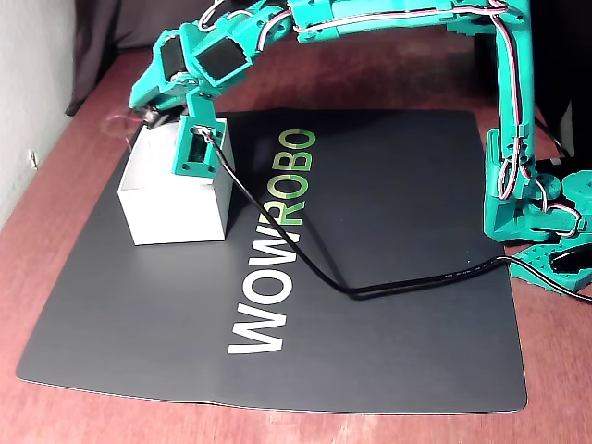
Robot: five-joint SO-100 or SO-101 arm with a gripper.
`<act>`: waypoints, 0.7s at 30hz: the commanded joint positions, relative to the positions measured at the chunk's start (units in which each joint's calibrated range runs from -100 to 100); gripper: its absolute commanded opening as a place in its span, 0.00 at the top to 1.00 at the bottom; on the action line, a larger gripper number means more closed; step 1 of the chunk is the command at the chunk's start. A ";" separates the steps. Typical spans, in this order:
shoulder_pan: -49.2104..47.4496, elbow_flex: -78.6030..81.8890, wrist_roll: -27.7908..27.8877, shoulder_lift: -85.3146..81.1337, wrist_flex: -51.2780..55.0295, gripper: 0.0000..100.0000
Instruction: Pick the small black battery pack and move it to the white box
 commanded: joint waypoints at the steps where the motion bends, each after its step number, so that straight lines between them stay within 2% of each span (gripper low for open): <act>1: 0.32 -4.06 -0.86 0.10 7.86 0.99; 4: -0.14 -3.88 -1.13 0.63 12.33 0.99; 11: -0.38 -3.15 -0.59 0.89 11.98 0.99; 21: -2.49 -2.97 6.42 3.52 12.06 0.99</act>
